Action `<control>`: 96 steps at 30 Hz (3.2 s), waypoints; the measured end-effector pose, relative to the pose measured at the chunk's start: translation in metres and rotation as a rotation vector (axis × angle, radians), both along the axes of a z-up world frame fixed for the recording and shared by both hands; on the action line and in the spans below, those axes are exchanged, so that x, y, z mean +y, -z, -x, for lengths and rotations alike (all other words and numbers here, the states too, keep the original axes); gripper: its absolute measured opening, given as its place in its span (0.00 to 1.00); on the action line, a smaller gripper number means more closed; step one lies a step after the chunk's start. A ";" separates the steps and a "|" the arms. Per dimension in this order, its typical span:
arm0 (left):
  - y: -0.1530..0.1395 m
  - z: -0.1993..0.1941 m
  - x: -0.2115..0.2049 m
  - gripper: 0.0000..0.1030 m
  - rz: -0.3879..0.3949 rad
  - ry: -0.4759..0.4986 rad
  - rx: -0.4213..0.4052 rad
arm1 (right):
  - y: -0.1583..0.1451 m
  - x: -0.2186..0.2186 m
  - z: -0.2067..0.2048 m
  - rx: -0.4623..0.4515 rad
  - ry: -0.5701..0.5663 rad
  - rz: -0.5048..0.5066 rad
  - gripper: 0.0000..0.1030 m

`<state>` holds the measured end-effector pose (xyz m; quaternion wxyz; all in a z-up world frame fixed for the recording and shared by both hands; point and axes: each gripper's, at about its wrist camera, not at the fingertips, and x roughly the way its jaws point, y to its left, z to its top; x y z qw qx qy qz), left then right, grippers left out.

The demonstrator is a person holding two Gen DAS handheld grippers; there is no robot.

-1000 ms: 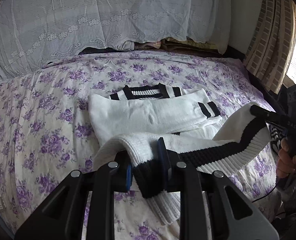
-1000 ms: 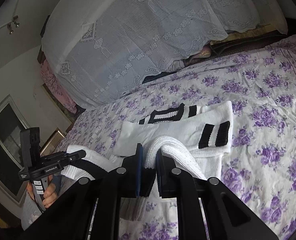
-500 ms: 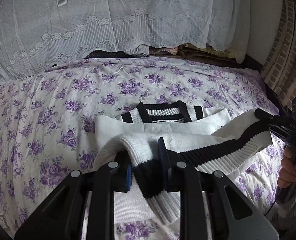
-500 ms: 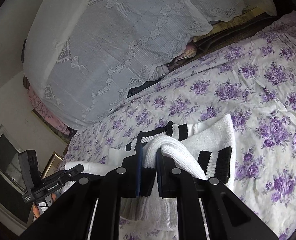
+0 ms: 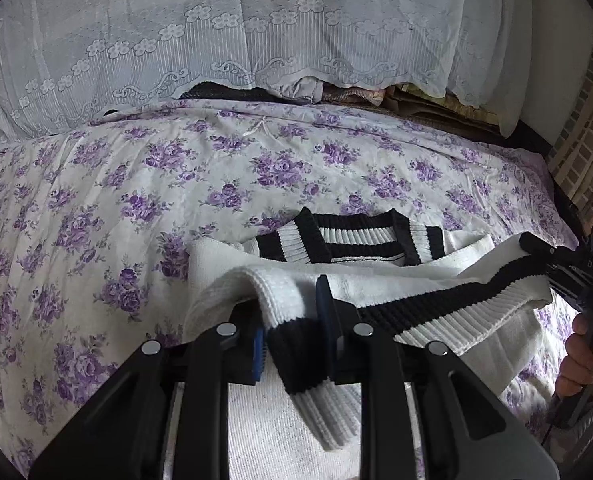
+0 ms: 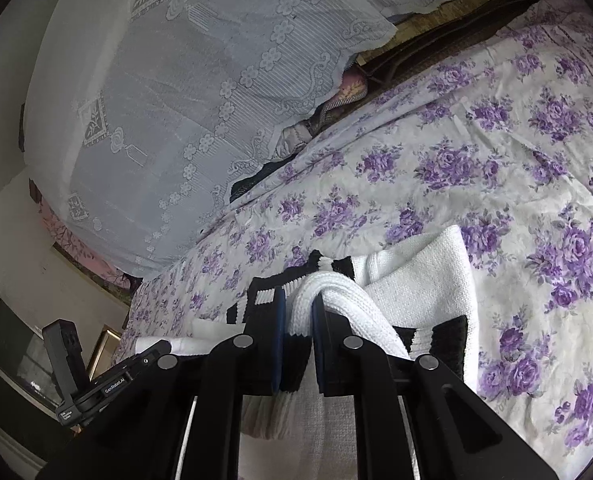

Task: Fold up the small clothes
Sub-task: 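Lift the hem with both tools and carry it toward the striped collar, then lay the hem over the collar and open both tools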

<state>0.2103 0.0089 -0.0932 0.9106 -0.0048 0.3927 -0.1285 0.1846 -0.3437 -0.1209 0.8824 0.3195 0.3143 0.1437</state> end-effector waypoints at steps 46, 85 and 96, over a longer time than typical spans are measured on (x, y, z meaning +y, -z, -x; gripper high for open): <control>0.034 0.002 -0.007 0.24 -0.142 -0.066 -0.026 | 0.018 0.024 0.020 0.017 -0.066 0.103 0.12; 0.050 -0.057 -0.009 0.26 -0.141 -0.155 0.012 | 0.047 0.001 -0.059 0.085 0.025 0.012 0.20; 0.039 -0.049 -0.012 0.42 -0.135 -0.145 -0.010 | 0.043 -0.003 -0.052 0.071 0.031 0.023 0.23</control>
